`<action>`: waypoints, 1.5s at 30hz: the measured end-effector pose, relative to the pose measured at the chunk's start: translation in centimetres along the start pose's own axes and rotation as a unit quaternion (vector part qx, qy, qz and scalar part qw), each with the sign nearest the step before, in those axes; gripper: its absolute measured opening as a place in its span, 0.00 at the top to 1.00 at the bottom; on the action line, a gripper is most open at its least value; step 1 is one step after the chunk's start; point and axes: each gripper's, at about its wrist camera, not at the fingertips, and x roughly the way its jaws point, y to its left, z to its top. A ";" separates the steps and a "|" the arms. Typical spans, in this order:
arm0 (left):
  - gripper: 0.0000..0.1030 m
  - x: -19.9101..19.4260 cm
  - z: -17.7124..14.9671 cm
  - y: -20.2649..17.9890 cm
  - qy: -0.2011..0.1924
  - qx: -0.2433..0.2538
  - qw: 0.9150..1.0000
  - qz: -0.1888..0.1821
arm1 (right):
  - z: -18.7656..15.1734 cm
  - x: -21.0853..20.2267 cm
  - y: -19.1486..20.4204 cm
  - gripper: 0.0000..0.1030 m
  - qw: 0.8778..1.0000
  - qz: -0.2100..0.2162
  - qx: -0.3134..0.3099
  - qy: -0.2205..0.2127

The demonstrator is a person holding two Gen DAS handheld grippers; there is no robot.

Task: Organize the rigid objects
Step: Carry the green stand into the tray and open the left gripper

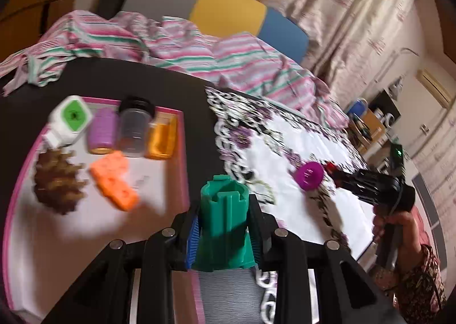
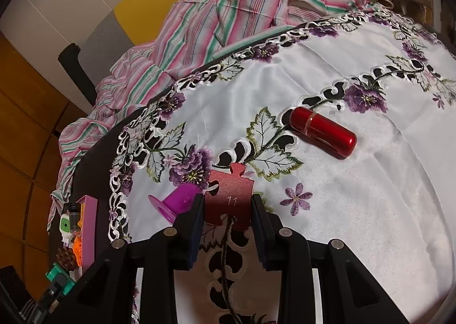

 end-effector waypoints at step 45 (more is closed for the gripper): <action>0.55 -4.2 -3.7 6.1 -0.035 -0.041 0.993 0.110 | -1.0 -0.9 3.9 0.69 0.996 0.019 -0.080 -0.020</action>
